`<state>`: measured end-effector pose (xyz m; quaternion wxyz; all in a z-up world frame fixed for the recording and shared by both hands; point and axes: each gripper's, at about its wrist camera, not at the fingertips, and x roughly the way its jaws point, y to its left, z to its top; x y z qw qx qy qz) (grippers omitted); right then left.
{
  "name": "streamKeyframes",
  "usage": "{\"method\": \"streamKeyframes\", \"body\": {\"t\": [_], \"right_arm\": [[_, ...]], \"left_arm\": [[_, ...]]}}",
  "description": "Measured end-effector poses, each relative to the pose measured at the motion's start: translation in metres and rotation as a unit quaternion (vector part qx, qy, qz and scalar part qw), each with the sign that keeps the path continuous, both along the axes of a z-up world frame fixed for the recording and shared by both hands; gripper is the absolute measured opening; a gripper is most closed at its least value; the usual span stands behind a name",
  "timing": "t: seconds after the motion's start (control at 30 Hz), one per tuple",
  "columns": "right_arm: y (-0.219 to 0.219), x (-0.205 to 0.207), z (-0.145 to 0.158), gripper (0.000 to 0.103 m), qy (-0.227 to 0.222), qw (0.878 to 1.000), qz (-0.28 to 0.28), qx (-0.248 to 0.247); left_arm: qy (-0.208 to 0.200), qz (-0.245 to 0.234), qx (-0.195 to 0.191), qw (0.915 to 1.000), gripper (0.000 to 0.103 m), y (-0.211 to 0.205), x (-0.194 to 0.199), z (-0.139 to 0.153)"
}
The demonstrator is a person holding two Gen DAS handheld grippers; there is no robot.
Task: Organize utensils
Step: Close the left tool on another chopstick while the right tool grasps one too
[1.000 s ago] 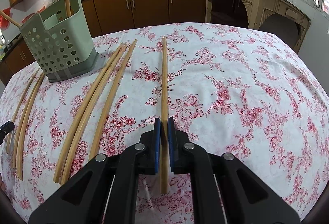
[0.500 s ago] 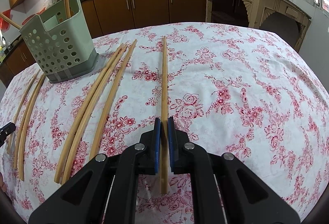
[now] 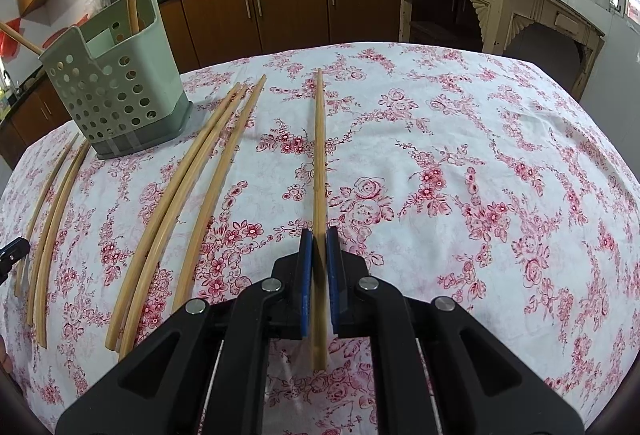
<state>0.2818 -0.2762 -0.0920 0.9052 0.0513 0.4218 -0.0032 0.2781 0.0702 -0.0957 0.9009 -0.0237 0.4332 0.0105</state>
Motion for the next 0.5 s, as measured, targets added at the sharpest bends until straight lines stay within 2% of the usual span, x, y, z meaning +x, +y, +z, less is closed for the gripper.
{"method": "streamKeyframes", "body": {"t": [0.47,0.5], "right_arm": [[-0.0016,-0.0011,0.0003,0.008,0.000,1.000,-0.001,0.007],[-0.0020,-0.0008,0.0002,0.008,0.000,1.000,-0.001,0.008]], "left_arm": [[0.001,0.003,0.014,0.9999,0.015,-0.0042,-0.0063,-0.0008],[0.001,0.004,0.015,0.9999,0.012,-0.0043,-0.0068,-0.0006]]}}
